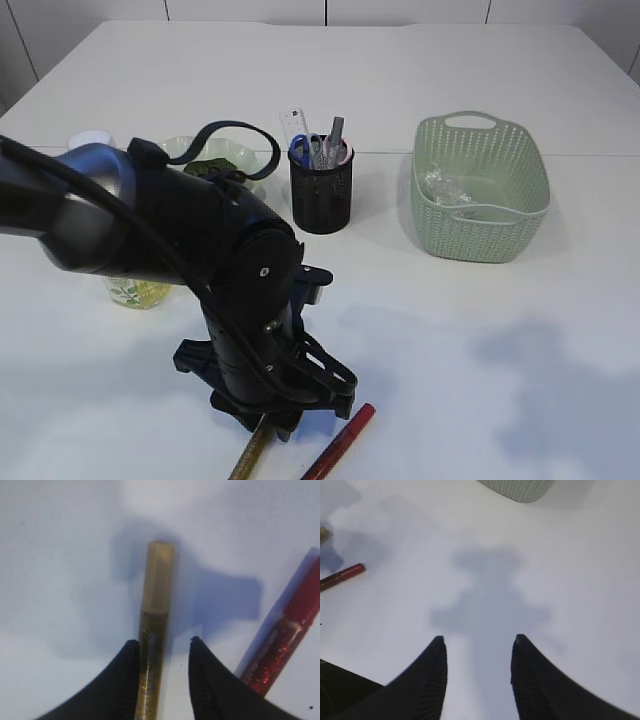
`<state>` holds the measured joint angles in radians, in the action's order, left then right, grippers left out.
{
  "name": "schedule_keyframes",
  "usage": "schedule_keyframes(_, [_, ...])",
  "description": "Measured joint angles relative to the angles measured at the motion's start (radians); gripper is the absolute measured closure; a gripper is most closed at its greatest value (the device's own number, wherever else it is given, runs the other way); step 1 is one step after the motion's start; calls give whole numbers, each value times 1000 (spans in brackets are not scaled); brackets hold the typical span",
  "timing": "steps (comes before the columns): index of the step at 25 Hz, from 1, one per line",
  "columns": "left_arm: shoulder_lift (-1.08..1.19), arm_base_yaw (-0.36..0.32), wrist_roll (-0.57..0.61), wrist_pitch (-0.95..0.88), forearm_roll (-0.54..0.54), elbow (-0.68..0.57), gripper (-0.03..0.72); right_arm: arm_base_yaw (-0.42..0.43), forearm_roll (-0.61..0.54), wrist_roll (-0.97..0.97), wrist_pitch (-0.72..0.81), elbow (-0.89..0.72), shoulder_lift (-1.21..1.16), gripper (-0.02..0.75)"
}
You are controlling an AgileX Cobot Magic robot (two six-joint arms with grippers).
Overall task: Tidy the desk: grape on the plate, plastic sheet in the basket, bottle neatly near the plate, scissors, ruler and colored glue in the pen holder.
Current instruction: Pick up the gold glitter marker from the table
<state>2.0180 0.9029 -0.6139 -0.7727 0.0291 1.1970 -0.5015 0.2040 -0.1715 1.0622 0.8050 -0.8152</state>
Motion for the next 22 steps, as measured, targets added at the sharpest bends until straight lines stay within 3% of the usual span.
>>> schedule_keyframes(16, [36,0,1,2,0,0,460,0,0,2,2,0,0,393])
schedule_keyframes(22, [36,0,7,2,0,0,600,0,0,2,2,0,0,393])
